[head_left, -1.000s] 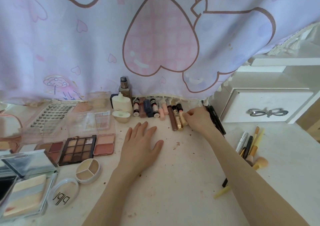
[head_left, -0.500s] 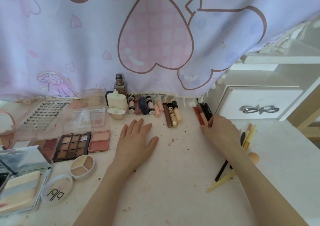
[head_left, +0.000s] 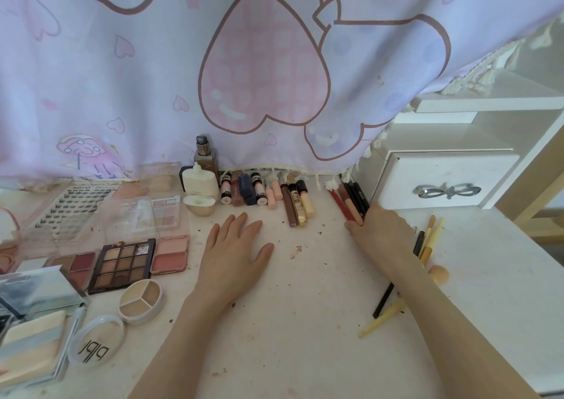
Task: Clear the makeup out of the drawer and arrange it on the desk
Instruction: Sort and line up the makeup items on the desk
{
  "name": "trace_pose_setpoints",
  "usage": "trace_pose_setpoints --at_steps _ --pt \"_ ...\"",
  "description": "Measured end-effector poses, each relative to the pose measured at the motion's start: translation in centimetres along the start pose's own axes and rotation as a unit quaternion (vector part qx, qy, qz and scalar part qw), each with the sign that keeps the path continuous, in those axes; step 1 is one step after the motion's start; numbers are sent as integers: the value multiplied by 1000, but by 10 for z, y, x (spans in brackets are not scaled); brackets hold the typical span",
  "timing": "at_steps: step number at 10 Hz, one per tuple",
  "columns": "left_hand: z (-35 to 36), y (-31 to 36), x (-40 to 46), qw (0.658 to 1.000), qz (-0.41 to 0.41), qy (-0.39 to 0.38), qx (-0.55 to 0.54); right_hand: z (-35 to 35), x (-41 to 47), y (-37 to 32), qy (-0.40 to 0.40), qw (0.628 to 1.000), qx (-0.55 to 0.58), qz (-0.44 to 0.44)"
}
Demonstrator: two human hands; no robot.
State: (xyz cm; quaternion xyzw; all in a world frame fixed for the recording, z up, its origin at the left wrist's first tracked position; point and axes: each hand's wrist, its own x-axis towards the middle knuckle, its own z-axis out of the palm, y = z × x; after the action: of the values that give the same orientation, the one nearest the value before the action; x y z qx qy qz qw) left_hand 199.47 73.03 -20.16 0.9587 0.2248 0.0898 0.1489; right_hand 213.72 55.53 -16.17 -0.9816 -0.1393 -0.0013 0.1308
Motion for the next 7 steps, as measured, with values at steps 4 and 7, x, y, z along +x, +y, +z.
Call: trace_pose_setpoints --at_steps 4,7 --pt "0 0 0 1000 0 -1 -2 -2 5 0 -1 999 -34 13" --pt "1 -1 1 1000 2 8 -4 0 5 11 53 996 73 26"
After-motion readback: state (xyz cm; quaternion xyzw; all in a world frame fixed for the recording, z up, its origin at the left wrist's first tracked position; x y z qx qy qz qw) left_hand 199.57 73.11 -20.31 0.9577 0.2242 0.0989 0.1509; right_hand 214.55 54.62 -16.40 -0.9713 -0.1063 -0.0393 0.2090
